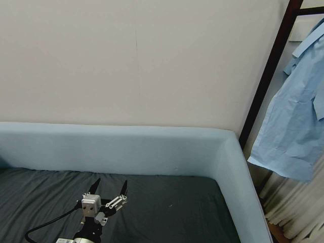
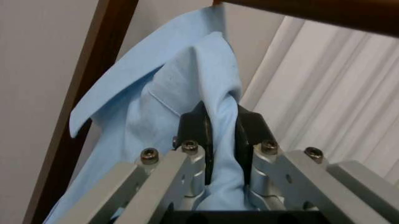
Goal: Pick up the clothes from the sofa and hang them on the clothes hanger.
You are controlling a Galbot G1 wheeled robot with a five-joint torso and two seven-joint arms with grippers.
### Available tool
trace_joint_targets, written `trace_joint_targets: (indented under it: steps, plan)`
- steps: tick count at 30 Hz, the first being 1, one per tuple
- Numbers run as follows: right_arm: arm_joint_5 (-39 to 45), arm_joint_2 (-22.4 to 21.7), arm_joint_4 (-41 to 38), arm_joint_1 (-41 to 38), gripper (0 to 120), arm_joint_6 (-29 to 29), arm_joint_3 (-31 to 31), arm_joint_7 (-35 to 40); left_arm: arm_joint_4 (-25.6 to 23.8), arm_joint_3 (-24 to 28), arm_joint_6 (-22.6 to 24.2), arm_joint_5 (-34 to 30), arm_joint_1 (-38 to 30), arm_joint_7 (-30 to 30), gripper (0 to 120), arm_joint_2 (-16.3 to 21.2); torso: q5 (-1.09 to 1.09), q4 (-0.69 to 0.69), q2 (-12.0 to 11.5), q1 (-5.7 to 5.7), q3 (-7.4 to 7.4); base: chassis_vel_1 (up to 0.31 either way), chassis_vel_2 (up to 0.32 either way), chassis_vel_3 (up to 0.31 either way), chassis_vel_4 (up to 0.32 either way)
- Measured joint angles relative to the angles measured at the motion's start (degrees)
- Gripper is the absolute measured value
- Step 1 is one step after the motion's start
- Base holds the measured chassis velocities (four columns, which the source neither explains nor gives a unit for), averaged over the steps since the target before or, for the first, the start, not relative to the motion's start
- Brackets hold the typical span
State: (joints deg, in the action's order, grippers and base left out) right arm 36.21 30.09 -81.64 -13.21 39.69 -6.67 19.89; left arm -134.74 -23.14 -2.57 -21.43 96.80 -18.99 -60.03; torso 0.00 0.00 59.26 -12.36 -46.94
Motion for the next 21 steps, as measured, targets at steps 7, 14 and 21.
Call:
trace_joint_targets:
  steps: [7,14,21]
  plan:
    - [-0.81,2.29,1.33,-0.69,8,0.05,-1.81,-0.04,0.26,-0.08,-0.18,-0.05,-0.07,-0.01,100,-0.35,0.01,-0.01,0.0,0.0,0.0,0.0,0.0,0.0,0.0]
    - [-3.53,7.58,6.56,-4.35,8,-0.77,-5.68,-0.92,0.78,-1.14,-0.9,-0.3,0.1,-0.03,100,-0.66,0.0,0.0,0.0,0.0,-0.01,0.0,0.0,0.0,0.0]
    - [-5.67,8.64,7.11,-4.18,8,-1.2,-6.41,-1.46,1.07,-1.15,-0.97,-0.42,-0.32,-0.04,100,-0.89,-0.01,0.0,0.0,0.0,0.0,0.0,0.0,0.0,0.0]
